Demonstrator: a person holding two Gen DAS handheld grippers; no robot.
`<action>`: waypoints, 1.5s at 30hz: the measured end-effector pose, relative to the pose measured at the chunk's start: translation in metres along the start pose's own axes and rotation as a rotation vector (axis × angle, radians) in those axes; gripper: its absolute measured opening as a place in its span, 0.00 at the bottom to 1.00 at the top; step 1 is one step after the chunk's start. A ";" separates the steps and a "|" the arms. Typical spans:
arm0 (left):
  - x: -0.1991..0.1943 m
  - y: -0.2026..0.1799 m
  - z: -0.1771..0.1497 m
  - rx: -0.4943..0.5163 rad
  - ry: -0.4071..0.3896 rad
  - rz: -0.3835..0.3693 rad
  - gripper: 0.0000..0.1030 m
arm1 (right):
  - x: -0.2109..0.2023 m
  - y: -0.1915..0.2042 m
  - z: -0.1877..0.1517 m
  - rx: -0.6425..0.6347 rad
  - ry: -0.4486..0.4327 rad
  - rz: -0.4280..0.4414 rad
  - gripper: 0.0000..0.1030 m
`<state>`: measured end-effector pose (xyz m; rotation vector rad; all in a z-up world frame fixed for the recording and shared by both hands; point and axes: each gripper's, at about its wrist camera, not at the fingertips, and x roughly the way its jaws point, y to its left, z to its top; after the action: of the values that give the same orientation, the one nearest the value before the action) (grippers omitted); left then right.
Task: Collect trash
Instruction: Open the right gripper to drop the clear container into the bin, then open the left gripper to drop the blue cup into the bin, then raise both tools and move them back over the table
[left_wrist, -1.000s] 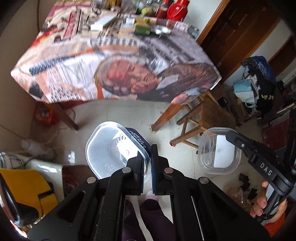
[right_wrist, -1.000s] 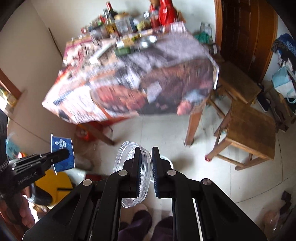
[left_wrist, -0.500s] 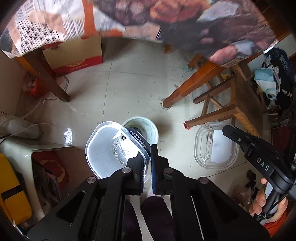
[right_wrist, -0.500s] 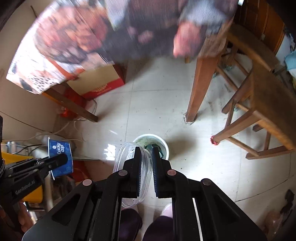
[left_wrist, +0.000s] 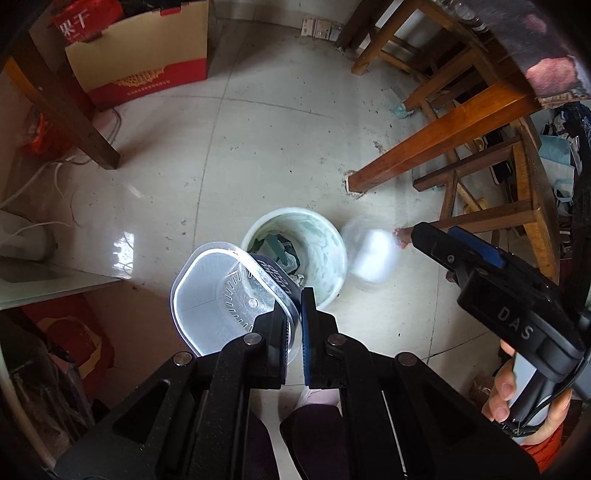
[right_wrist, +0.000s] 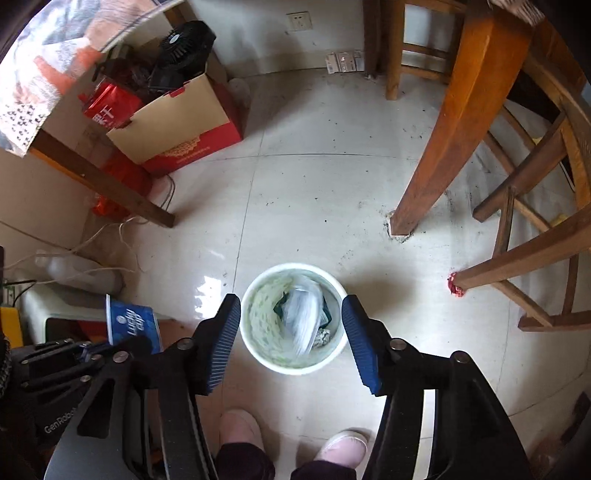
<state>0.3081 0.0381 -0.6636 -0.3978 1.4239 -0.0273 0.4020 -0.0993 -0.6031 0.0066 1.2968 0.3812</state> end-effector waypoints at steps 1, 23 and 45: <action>0.007 -0.001 0.001 0.000 0.008 -0.009 0.04 | 0.002 -0.002 -0.001 0.003 0.005 -0.002 0.52; -0.027 -0.038 0.024 0.016 0.068 0.008 0.37 | -0.064 -0.017 0.021 0.090 0.010 0.013 0.52; -0.381 -0.103 0.017 0.144 -0.300 0.034 0.37 | -0.364 0.062 0.065 0.063 -0.291 0.035 0.52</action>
<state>0.2864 0.0432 -0.2691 -0.2468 1.1240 -0.0406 0.3671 -0.1291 -0.2314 0.1333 1.0209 0.3550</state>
